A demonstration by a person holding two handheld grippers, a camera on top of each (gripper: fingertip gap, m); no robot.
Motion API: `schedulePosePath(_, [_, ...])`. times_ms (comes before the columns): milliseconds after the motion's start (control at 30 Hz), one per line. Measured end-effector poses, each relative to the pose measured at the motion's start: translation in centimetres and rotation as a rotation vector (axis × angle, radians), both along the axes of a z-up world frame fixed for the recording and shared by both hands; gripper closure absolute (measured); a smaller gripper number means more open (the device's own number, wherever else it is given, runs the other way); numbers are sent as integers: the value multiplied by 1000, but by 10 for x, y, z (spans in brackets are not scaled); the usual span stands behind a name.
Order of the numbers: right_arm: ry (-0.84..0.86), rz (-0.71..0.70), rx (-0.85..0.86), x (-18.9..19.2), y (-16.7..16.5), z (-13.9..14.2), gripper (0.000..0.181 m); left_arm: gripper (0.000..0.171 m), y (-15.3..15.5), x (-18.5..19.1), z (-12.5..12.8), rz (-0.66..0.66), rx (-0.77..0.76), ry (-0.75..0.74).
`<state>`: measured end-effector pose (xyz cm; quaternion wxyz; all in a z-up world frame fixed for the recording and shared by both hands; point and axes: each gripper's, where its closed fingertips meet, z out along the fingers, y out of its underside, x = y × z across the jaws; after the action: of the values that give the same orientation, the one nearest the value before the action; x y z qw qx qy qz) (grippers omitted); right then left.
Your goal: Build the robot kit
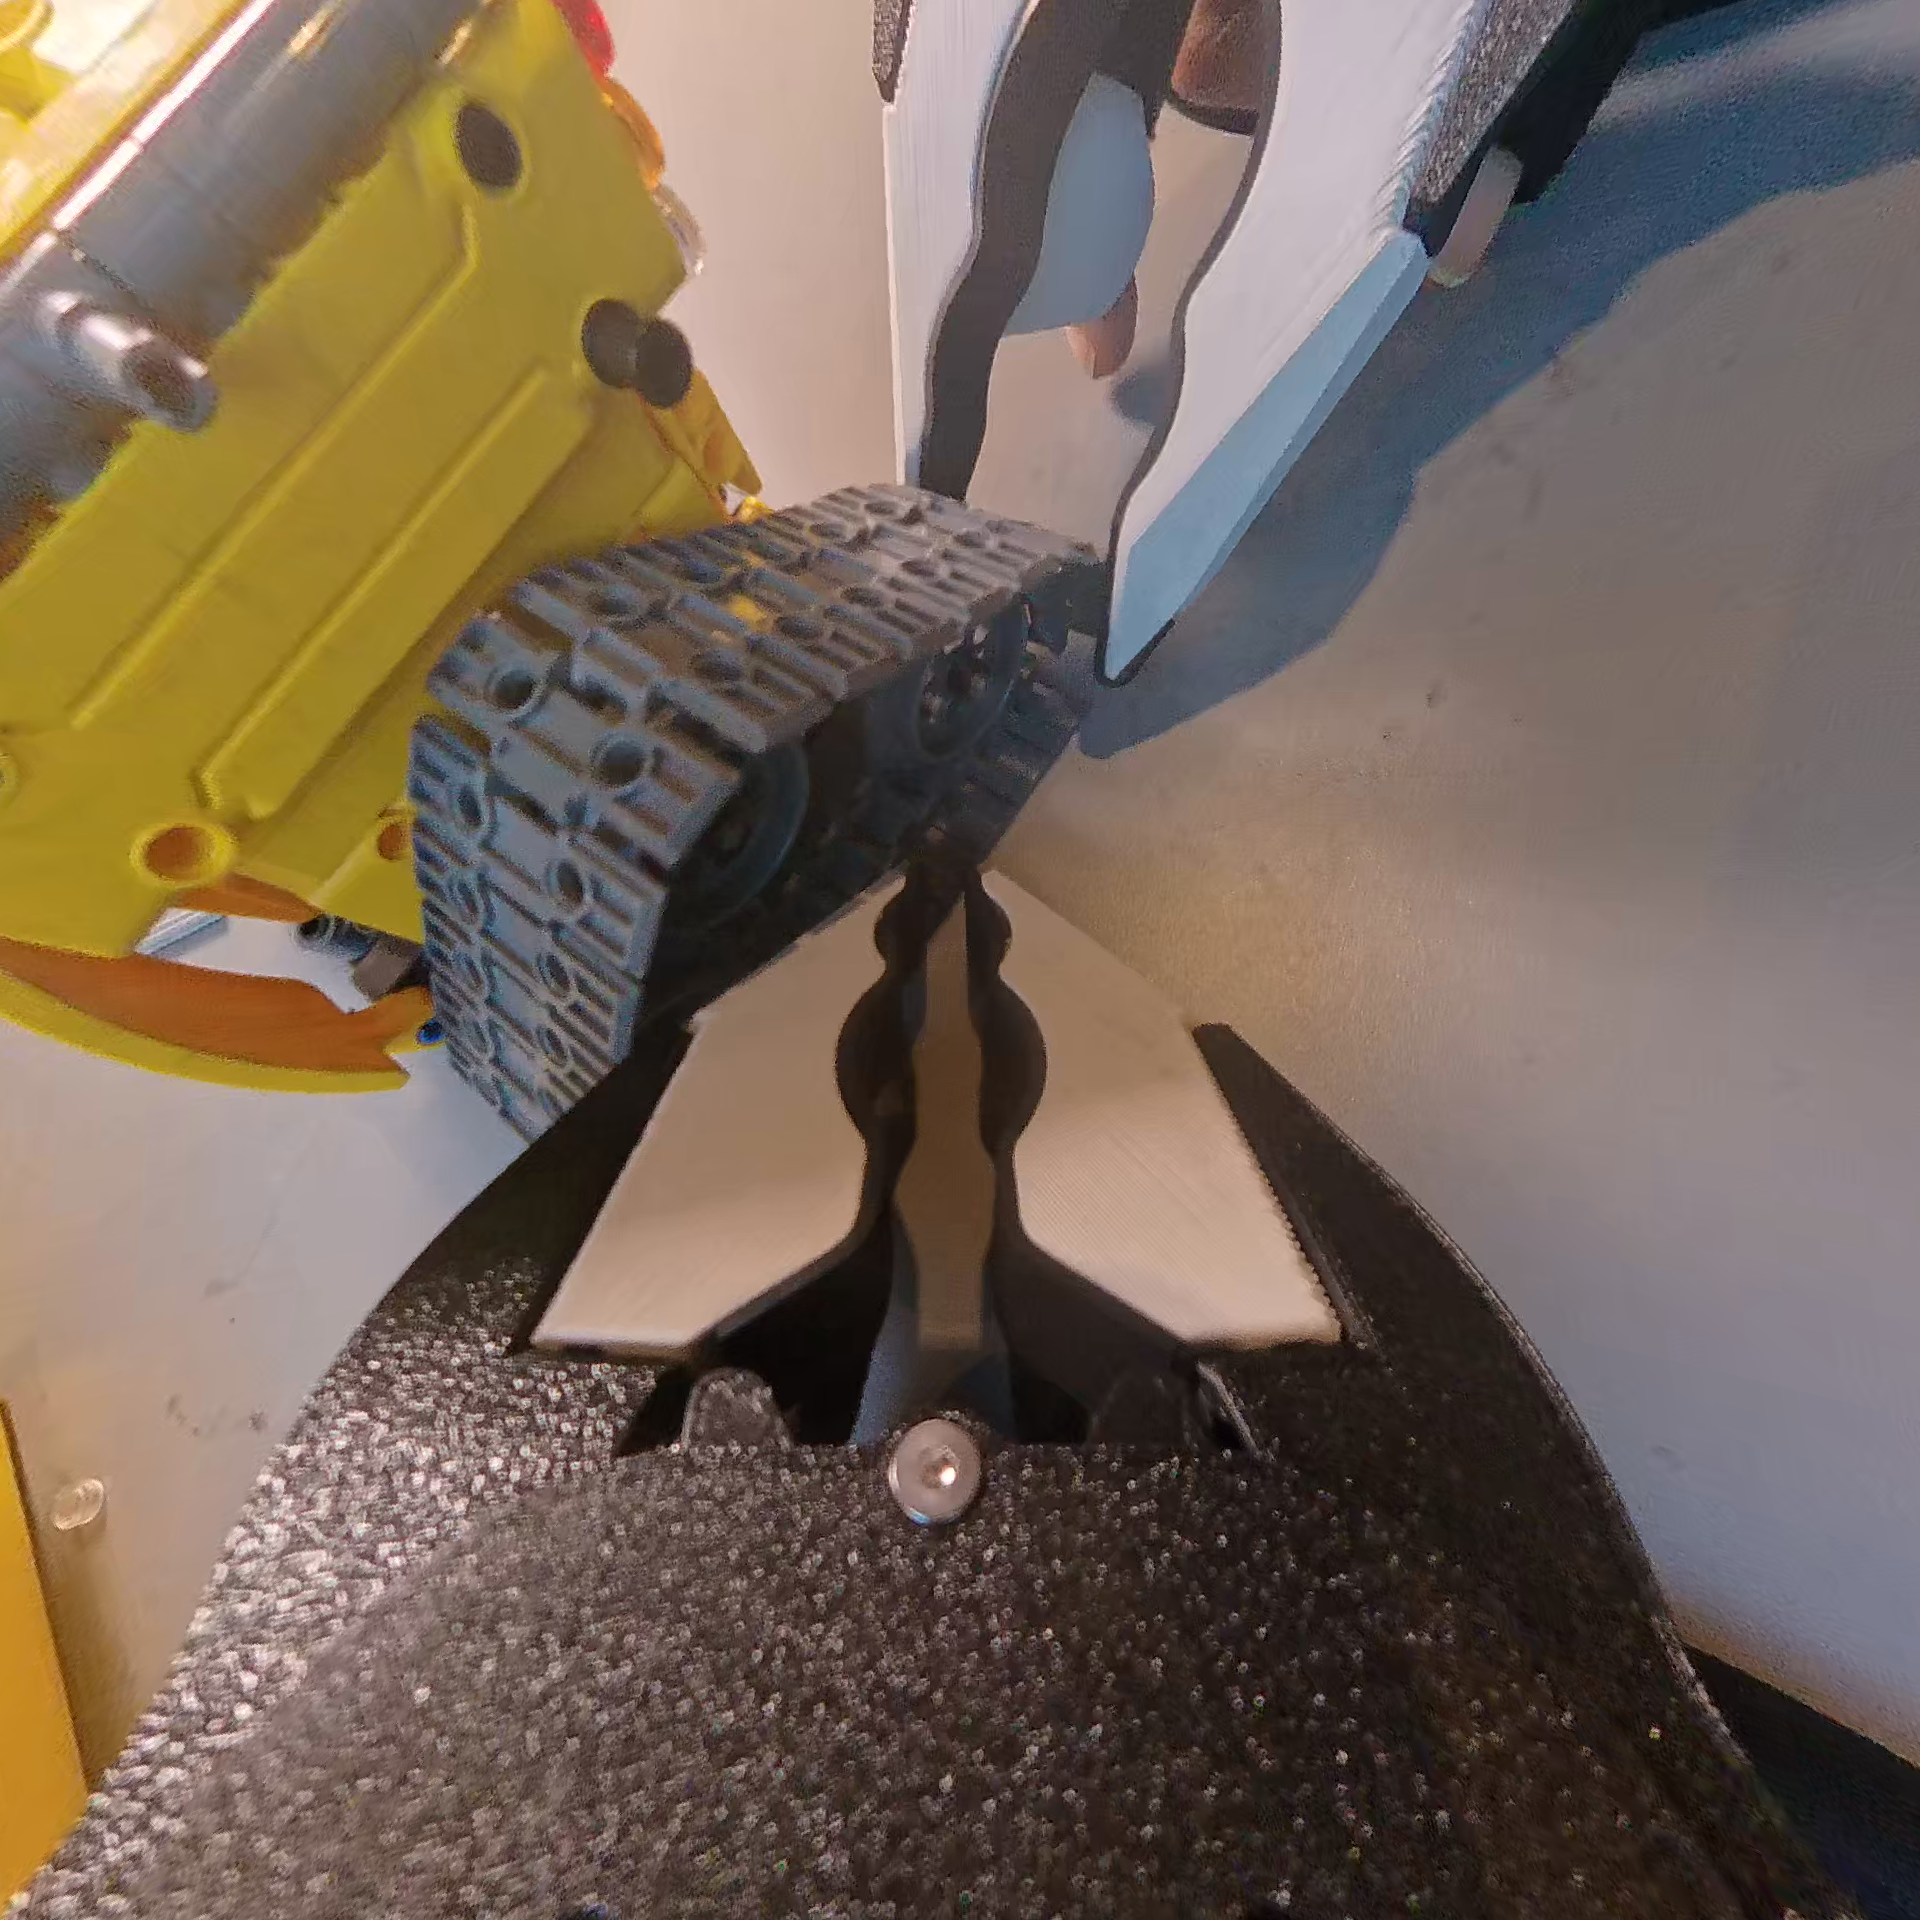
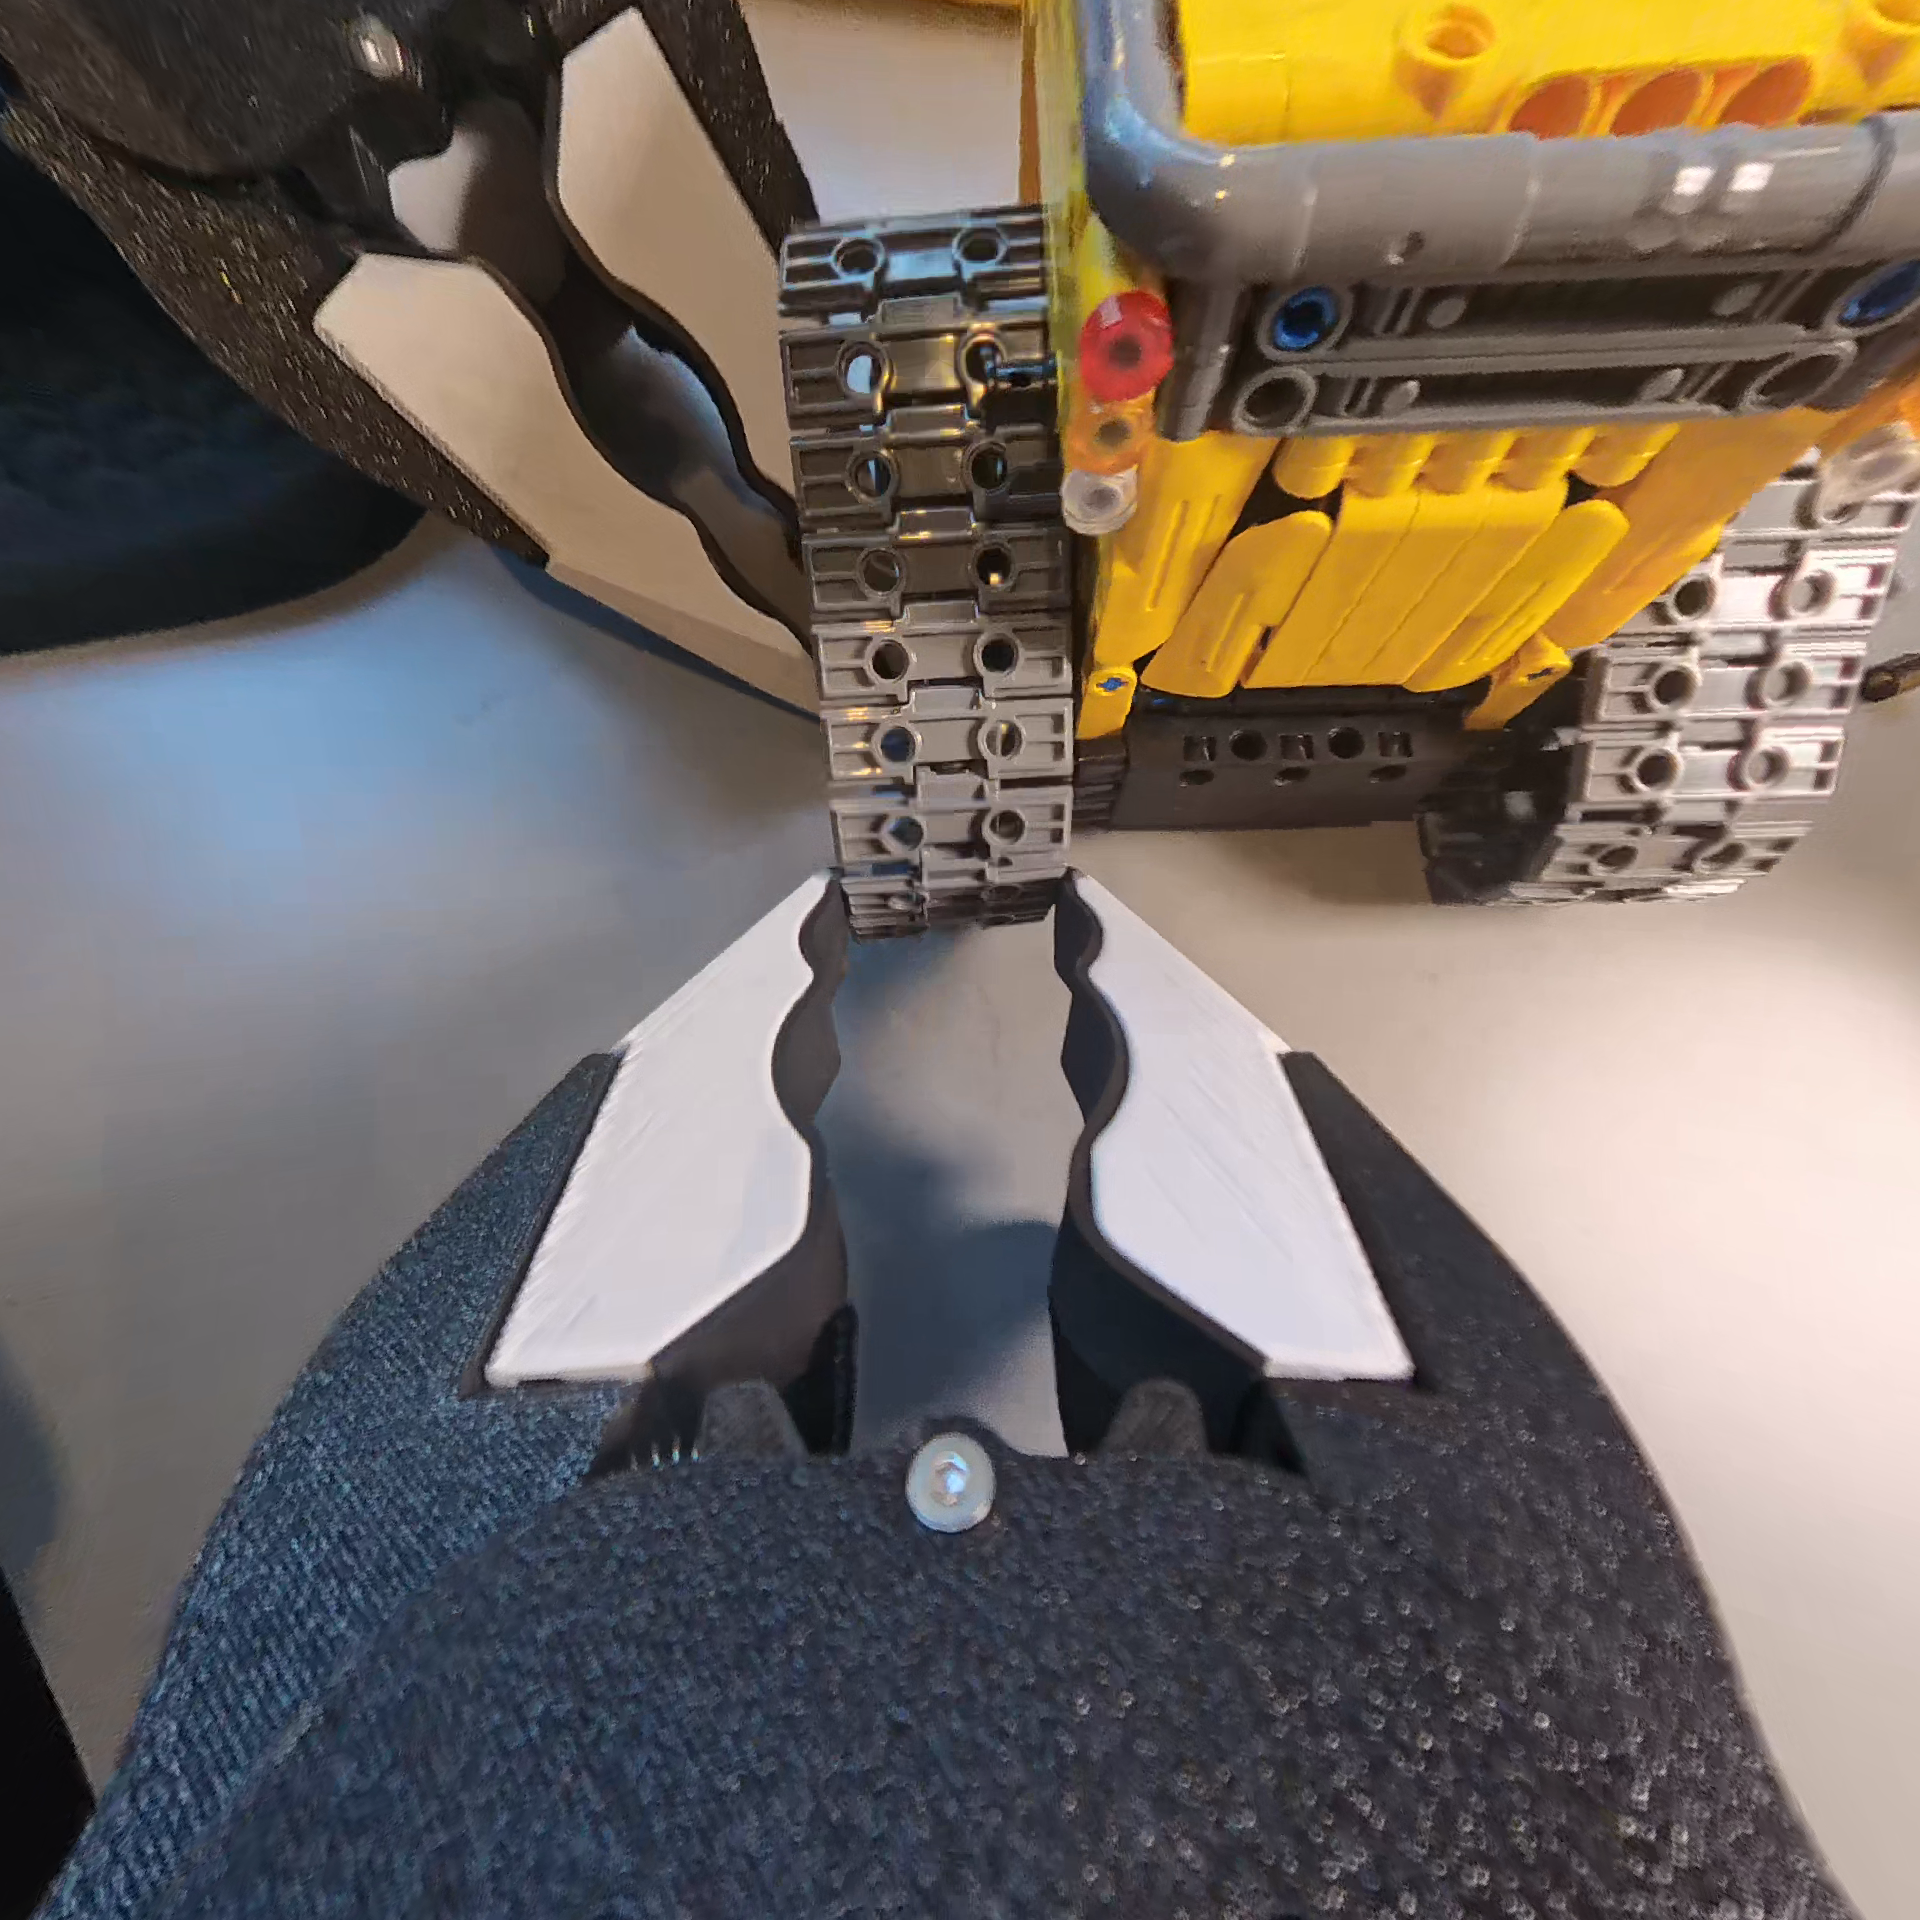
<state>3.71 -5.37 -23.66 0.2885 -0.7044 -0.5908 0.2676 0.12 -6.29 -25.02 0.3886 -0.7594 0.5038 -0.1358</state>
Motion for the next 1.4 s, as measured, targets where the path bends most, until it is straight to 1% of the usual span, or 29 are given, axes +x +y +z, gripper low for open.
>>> schedulePosePath(100, [-65,21,0,8,-1,-10,142,166,0,0,0,-2,3,2])
schedulePosePath(267, [-55,22,13,5,-1,-10,143,162,0,-1,0,-2,3,0])
schedulePosePath(367, [-17,18,-24,2,-2,-7,143,157,-1,-3,2,-9,-14,-13])
schedulePosePath(500, [30,11,-73,3,-2,-2,143,146,-5,0,10,13,-114,-111])
schedulePosePath(600, [89,4,-123,1,-3,4,143,147,0,2,22,88,-167,-204])
schedulePosePath(700, [156,2,-171,-2,-5,11,143,140,6,3,25,143,-147,-212])
schedulePosePath(733, [176,-1,-183,-4,-4,14,143,143,6,5,27,143,-148,-218])
schedulePosePath(800, [166,-2,-133,-5,1,14,143,143,6,11,28,131,-162,-235])
schedulePosePath(867, [162,7,-112,-7,3,14,142,149,12,8,20,148,-168,-204])
schedulePosePath(1000, [162,2,-110,-7,4,14,142,164,20,3,19,195,-162,-222])
schedulePosePath(1067, [162,-4,-109,-7,5,14,142,167,21,2,18,204,-148,-209])
schedulePosePath(1100, [156,-6,-107,-6,5,13,142,166,20,1,17,196,-152,-193])
schedulePosePath(1167, [133,-6,-68,-4,6,10,142,163,9,-5,13,138,-174,-118])
schedulePosePath(1233, [124,-12,-64,-3,6,9,142,162,-16,-17,11,16,-256,-27])
schedulePosePath(1267, [95,-16,-61,0,6,4,142,162,-14,-32,17,33,-233,13])
schedulePosePath(1300, [55,-18,-44,3,7,-3,142,164,-6,-47,29,75,-177,19])
schedulePosePath(1333, [46,-9,-33,2,6,-5,142,166,-1,-60,43,99,-150,-8])
schedulePosePath(1400, [36,-5,-11,1,6,-6,142,158,10,-80,68,157,-107,-84])
